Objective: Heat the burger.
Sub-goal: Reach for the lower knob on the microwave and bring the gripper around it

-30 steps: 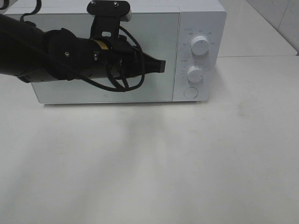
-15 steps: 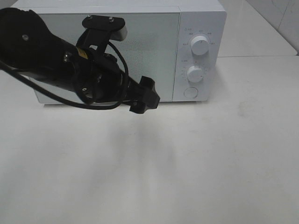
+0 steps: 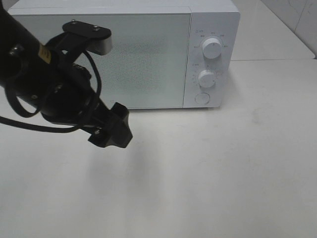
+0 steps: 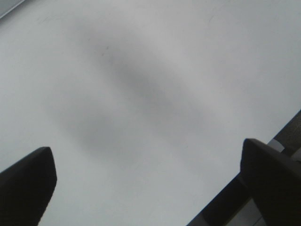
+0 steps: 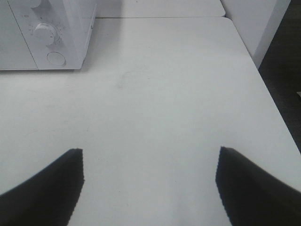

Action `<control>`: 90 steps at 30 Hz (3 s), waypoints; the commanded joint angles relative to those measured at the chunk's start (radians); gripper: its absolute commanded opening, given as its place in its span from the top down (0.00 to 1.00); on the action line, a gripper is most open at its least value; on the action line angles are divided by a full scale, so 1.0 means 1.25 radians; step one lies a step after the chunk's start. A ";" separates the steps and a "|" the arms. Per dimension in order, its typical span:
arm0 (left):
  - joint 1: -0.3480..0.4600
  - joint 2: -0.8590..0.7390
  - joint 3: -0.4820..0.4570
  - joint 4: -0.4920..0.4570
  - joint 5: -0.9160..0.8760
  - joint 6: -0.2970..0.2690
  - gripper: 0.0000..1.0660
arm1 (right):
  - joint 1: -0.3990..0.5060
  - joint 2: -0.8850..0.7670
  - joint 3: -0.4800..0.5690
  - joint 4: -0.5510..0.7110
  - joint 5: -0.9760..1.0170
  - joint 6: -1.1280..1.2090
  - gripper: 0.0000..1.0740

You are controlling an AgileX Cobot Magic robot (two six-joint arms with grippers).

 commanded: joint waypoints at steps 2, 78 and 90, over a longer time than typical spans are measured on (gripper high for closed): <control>0.040 -0.035 0.001 0.062 0.076 -0.087 0.05 | -0.006 -0.026 0.003 -0.002 -0.009 -0.001 0.30; 0.504 -1.228 0.390 0.042 0.306 -0.011 0.06 | -0.006 -0.024 0.003 -0.002 -0.009 -0.001 0.30; 0.504 -1.228 0.390 0.042 0.306 -0.011 0.06 | -0.006 -0.018 0.003 0.004 -0.009 0.000 0.30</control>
